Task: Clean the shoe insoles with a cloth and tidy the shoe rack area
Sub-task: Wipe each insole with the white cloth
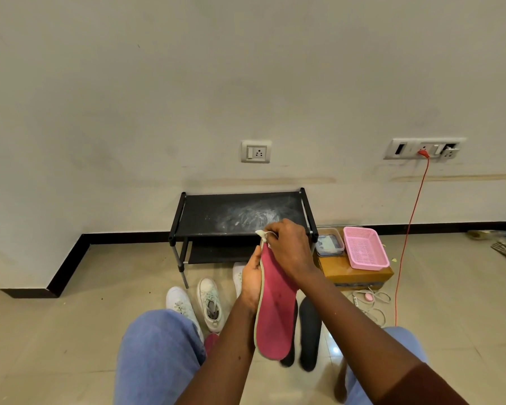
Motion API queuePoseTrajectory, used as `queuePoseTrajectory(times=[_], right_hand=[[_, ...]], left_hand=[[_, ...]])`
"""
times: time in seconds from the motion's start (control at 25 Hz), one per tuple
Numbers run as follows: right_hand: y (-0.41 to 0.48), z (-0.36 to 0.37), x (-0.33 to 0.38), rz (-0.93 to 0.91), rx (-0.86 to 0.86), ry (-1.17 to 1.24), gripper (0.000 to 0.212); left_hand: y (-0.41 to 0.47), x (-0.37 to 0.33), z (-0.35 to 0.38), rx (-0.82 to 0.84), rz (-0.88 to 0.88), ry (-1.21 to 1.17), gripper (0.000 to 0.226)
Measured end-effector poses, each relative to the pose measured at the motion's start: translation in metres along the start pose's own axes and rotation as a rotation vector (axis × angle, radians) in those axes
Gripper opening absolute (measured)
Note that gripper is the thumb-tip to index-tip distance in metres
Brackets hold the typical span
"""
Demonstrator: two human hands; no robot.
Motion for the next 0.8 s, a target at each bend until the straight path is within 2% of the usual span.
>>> queuePoseTrajectory(times=[0.04,0.2,0.36,0.56,0.72,0.8], right_hand=[[-0.002,0.001,0.0,-0.01,0.025,0.033,0.019],[-0.018,0.006,-0.002,0.0,0.182,0.129,0.021],[-0.031,0.004,-0.005,0.008,0.301,0.164,0.022],[-0.031,0.006,-0.005,0.002,0.081,0.145,0.019],[-0.013,0.001,-0.01,0.015,-0.033,0.117,0.017],[-0.002,0.0,-0.012,0.025,-0.072,0.071,0.018]], left_hand=[[-0.001,-0.003,0.001,0.017,0.0,0.018,0.06],[0.0,-0.013,-0.004,-0.085,0.037,0.133,0.057],[-0.001,-0.011,0.001,0.018,-0.006,0.094,0.08],[-0.012,-0.009,0.017,0.127,0.03,0.045,0.068],[-0.018,0.0,0.02,0.074,0.029,0.129,0.05],[-0.016,0.001,0.017,0.076,0.013,0.171,0.049]])
Point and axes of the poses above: each hand's wrist, its own y-axis towards the middle knuckle, its own z-axis out of the palm, x = y × z, the point moved 4 cm from there along y, towards the middle knuckle, and after that the axes turned 6 degrees about -z, right-handed, at the moved point
